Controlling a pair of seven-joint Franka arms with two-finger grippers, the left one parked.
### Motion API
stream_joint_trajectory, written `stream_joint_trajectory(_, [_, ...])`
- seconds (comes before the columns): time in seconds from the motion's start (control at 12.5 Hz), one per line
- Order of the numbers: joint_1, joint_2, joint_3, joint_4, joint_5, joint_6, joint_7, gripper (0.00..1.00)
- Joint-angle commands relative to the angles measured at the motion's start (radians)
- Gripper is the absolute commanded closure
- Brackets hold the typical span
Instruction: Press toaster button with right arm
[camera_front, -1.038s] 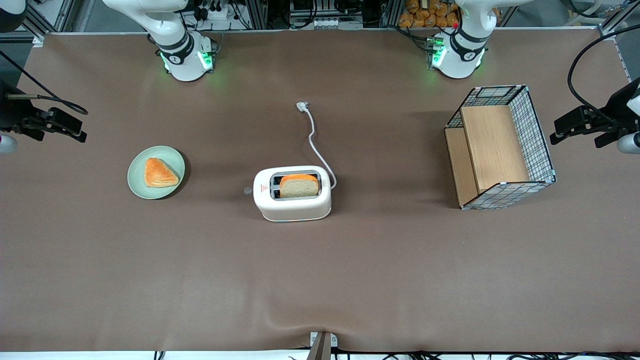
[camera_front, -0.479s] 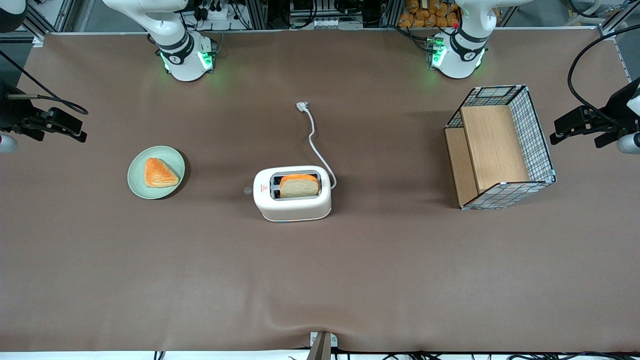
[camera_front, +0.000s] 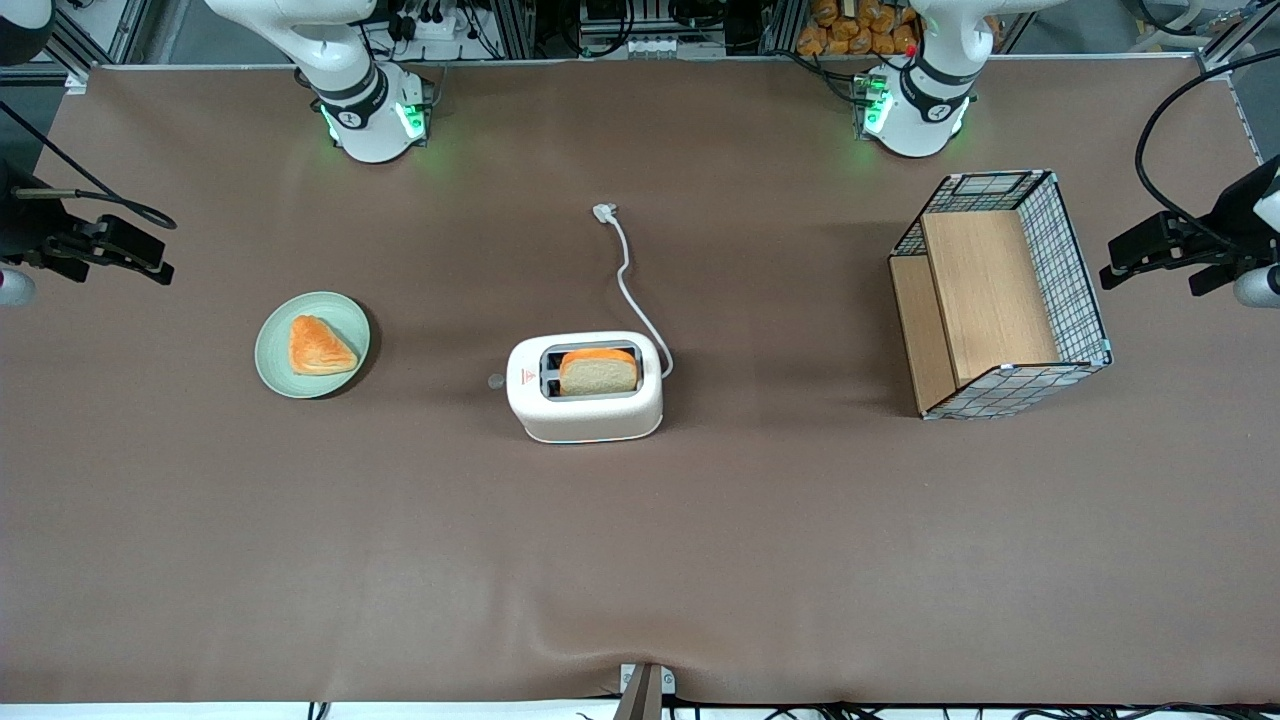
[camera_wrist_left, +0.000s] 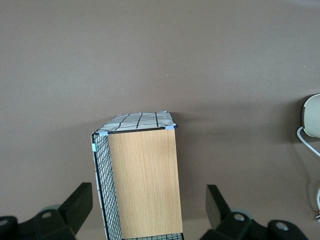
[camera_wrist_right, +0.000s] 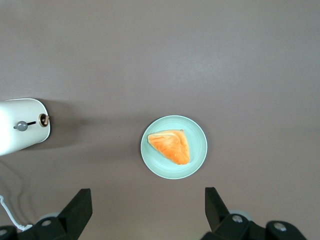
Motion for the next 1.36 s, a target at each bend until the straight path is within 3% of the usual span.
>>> stream_joint_trajectory(0.0, [0.000, 0.012, 0.001, 0.036, -0.017, -0.011, -0.012, 0.00])
stream_joint_trajectory(1.28, [-0.005, 0.009, -0.001, 0.055, -0.022, -0.019, -0.045, 0.00])
